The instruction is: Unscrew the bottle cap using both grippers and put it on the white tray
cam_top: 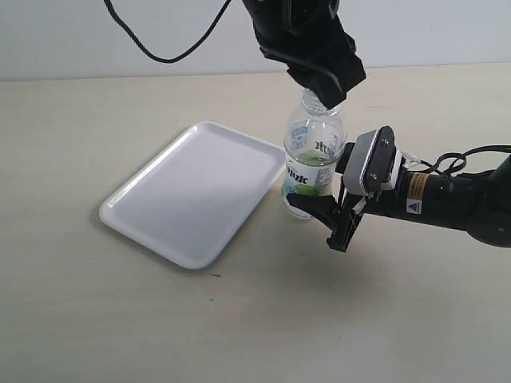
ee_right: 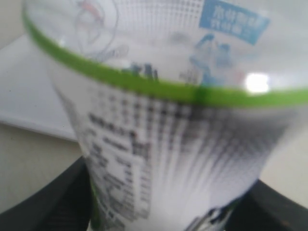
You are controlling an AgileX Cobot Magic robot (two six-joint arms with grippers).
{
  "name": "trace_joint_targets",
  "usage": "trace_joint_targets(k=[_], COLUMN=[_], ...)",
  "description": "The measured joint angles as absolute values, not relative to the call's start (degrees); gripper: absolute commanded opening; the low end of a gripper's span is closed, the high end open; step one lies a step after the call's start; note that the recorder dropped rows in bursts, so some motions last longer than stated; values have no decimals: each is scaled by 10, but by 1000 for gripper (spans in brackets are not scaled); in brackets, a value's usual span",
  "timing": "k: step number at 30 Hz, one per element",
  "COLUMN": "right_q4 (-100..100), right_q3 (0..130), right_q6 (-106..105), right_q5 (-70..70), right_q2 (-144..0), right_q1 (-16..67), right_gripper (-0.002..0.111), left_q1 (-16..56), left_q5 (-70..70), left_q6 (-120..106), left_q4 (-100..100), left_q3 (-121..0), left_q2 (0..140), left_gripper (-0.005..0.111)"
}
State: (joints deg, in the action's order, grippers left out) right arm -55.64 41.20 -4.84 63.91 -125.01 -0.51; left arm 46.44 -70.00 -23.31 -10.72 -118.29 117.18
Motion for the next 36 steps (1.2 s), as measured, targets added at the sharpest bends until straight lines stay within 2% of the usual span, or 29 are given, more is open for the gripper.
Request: trace_joint_targets(k=[11, 18, 27, 36], right_q4=[-552, -552, -552, -552], right_q3=[412, 413, 414, 414], right_q6=[-41, -36, -34, -33], right_q5=[635, 635, 633, 633], right_q2=[-1250, -1250, -1250, -1250], right_q1=[-5, -5, -5, -5], right_gripper=[0, 0, 0, 0], left_q1=[460, 400, 354, 334], left_q5=[-701, -701, -699, -591], left_q6=[-250, -222, -219, -233], left_q4=[-58, -18, -5, -5], left_q3=[-1220, -1212, -1056, -932], left_q2=[1151, 1097, 1111, 1154], left_gripper=[0, 0, 0, 0])
